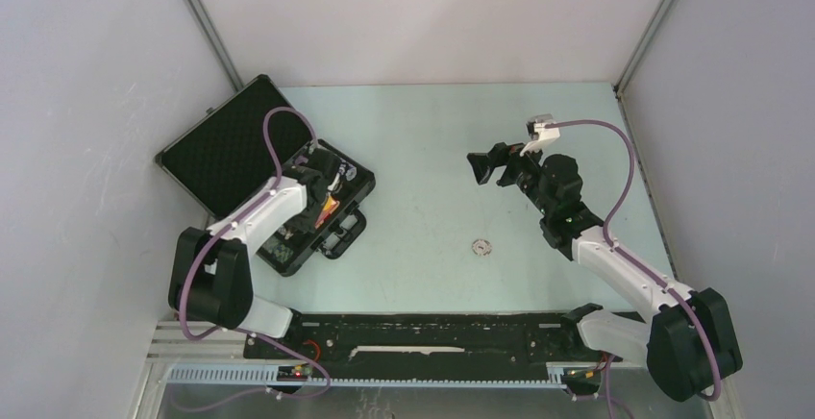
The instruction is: Pack up texas hold em set
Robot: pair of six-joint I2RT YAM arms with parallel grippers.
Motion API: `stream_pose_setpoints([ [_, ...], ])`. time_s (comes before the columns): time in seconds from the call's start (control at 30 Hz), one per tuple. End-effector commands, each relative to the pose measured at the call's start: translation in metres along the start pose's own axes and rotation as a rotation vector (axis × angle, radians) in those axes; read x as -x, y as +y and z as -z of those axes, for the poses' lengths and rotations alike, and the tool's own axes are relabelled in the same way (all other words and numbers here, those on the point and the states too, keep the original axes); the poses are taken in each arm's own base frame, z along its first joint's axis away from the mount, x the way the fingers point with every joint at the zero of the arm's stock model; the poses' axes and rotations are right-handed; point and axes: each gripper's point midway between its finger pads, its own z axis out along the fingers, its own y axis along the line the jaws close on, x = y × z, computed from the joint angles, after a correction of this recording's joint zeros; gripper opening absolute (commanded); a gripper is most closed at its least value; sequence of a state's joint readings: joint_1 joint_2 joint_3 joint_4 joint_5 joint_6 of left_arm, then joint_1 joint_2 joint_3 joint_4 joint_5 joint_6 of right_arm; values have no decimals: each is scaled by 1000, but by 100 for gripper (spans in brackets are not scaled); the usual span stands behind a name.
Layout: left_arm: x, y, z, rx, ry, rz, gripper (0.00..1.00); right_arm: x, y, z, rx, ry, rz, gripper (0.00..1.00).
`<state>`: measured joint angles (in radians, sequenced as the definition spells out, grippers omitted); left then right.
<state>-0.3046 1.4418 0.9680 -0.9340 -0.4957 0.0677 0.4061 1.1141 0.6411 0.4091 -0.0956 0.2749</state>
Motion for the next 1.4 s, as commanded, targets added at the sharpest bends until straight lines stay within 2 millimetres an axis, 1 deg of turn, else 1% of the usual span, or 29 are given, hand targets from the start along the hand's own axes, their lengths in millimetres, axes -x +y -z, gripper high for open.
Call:
stream_pose_setpoints([
  [0.0,8,13,-1,63,-19,41,19,14,6,4,21,-52,0,99],
  [0.13,7,15,0,79,-18,44,24,14,6,4,25,-51,1,99],
  [0.33,7,19,1,99,-19,48,27,14,7,3,30,-49,-1,99],
  [0.43,8,22,2,114,-21,53,32,12,7,2,30,-46,-6,100],
  [0.53,9,26,8,121,-45,76,37,10,8,2,39,-38,-4,100],
  [0.6,12,32,21,124,-88,116,39,7,9,2,44,-11,-4,100],
  [0.7,16,36,45,112,-179,149,44,4,11,-1,48,21,3,100],
  [0.8,28,36,74,66,-326,232,49,-2,11,-7,53,52,6,100],
  [0.87,39,37,98,31,-438,264,64,-7,16,-11,85,68,12,100],
  [0.9,45,36,111,5,-499,277,74,-9,19,-12,100,73,11,100],
  [0.97,58,31,138,-60,-631,285,98,-11,27,-14,116,80,17,100],
  [1.0,65,29,153,-90,-704,294,99,-12,31,-16,112,84,25,100],
  [1.07,77,27,181,-147,-839,321,100,-11,40,-19,93,97,42,99],
  [1.13,86,34,206,-168,-958,394,100,-12,52,-19,71,142,54,96],
  [1.17,88,41,217,-166,-1008,441,100,-13,57,-17,59,172,57,95],
  [1.2,89,48,228,-170,-1056,480,100,-15,64,-11,52,207,57,94],
  [1.27,90,57,249,-196,-1156,532,100,-21,74,6,38,272,52,95],
  [1.37,89,56,267,-269,-1262,556,100,-28,87,32,69,366,-8,97],
])
